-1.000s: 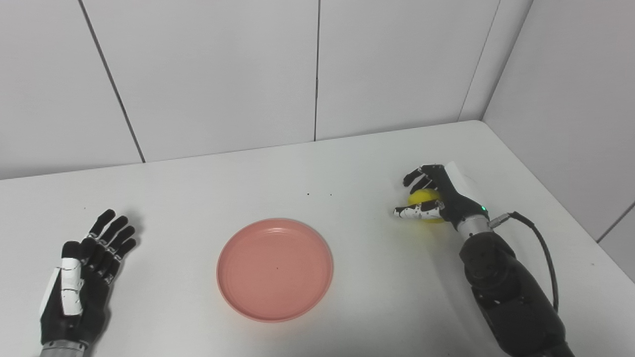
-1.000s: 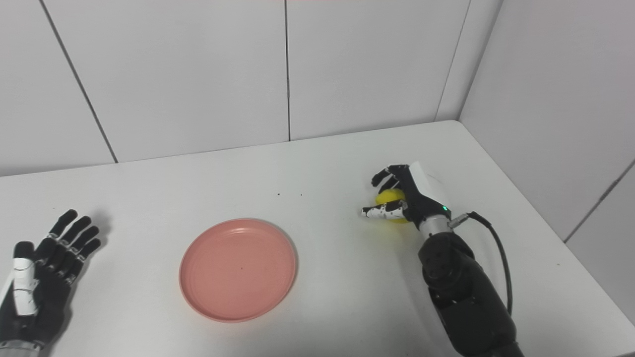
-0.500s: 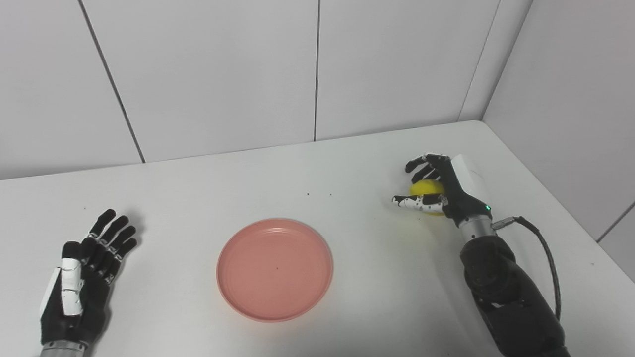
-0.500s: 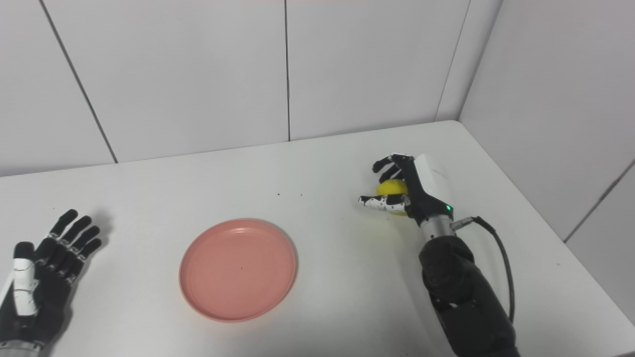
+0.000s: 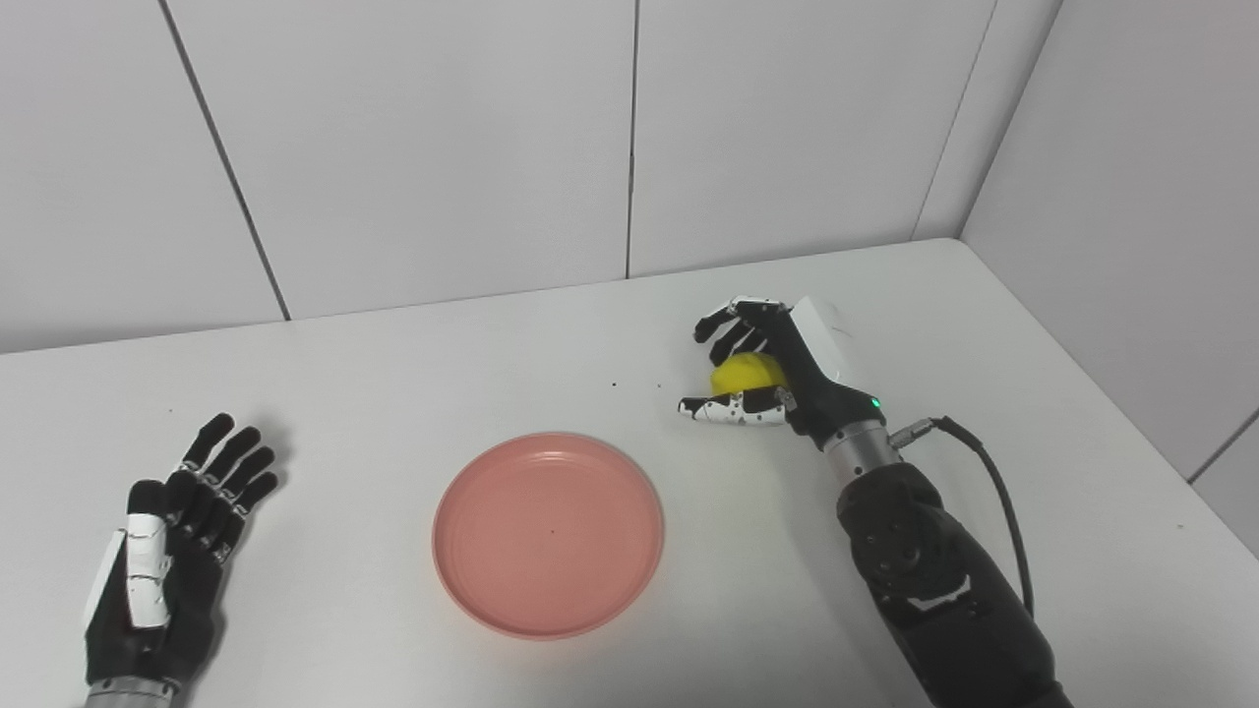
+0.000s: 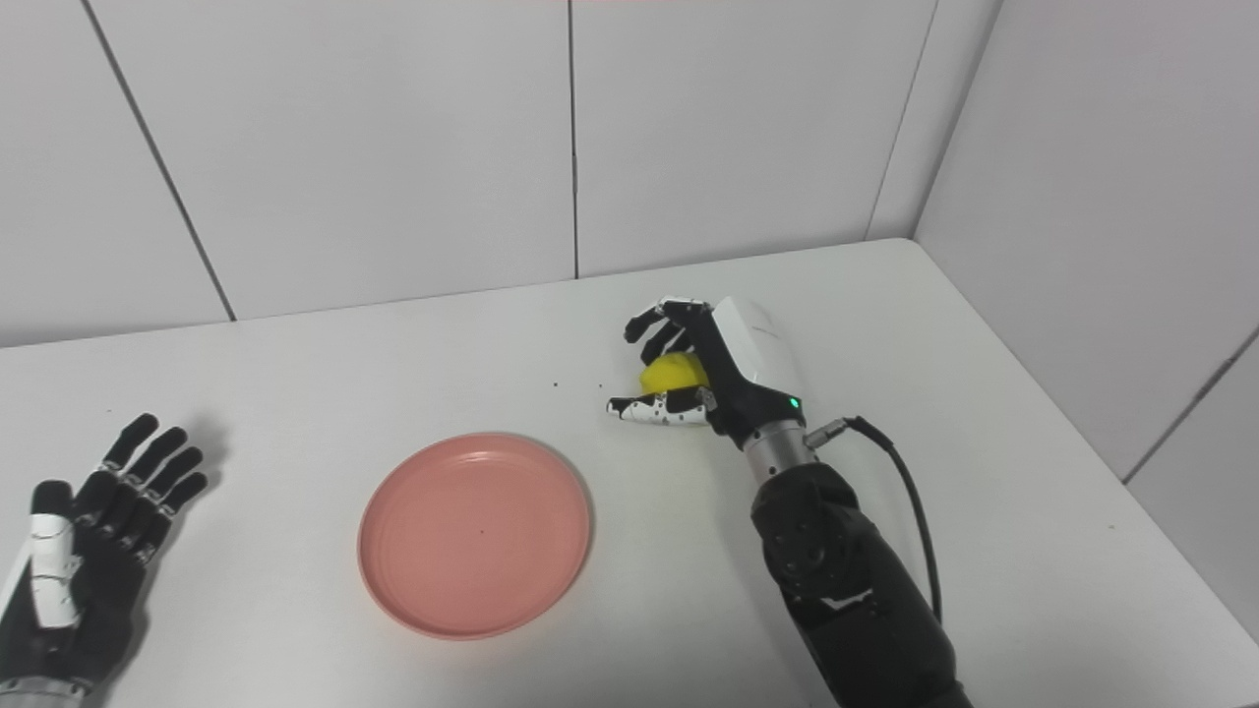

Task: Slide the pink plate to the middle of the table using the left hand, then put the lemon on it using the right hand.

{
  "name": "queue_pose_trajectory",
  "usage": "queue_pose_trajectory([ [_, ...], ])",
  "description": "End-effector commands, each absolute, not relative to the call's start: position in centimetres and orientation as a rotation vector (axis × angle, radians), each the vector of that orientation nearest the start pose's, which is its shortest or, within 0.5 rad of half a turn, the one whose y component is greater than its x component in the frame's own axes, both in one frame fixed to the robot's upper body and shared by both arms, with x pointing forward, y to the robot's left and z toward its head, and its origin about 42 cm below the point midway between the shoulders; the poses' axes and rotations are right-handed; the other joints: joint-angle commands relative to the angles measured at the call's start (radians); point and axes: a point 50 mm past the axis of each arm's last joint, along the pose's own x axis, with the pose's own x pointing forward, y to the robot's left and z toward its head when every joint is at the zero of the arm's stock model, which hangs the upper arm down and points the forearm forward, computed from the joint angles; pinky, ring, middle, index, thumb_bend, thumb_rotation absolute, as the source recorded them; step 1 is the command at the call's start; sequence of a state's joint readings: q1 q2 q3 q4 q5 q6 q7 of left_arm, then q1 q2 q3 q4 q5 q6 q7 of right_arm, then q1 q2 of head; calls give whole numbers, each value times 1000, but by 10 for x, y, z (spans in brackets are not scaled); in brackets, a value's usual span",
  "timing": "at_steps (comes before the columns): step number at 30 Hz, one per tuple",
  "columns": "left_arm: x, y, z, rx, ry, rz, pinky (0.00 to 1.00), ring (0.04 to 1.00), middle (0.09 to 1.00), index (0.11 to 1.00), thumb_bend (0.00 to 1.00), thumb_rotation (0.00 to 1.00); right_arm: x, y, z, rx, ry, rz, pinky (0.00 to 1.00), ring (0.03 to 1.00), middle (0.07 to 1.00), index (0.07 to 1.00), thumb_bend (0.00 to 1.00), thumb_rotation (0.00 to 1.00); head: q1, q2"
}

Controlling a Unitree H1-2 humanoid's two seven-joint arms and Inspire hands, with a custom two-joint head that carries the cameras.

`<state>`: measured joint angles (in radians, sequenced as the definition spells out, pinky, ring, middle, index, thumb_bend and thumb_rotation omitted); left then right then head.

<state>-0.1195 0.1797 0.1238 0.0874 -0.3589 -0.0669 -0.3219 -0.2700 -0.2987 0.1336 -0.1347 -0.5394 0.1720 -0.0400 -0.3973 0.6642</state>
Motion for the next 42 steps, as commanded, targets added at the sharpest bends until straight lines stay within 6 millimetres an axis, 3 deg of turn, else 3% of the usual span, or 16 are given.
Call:
queue_pose_trajectory([
  [1, 304, 279, 102, -187, -95, -204, 898, 890, 903, 898, 782, 957, 362, -239, 236, -820, -409, -17, 329, 391, 469, 534, 514, 0, 1, 2],
  [10, 303, 272, 105, -201, -97, -218, 898, 887, 905, 905, 776, 950, 362, -213, 231, -805, -442, 89, 327, 396, 478, 530, 514, 0, 38, 9],
  [22, 297, 244, 121, -177, -113, -257, 951, 935, 945, 936, 765, 977, 361, -168, 220, -774, -467, 283, 332, 395, 476, 536, 515, 0, 133, 16],
  [29, 293, 223, 132, -161, -119, -262, 988, 960, 966, 966, 737, 1000, 358, -140, 203, -787, -486, 404, 357, 411, 462, 533, 516, 0, 202, 21],
  [36, 290, 209, 139, -178, -112, -262, 1000, 972, 975, 973, 711, 1000, 356, -125, 189, -781, -480, 482, 352, 405, 463, 533, 515, 0, 304, 34],
  [42, 289, 197, 143, -182, -104, -259, 991, 963, 972, 960, 711, 1000, 356, -124, 179, -784, -457, 513, 339, 398, 466, 532, 515, 0, 363, 37],
])
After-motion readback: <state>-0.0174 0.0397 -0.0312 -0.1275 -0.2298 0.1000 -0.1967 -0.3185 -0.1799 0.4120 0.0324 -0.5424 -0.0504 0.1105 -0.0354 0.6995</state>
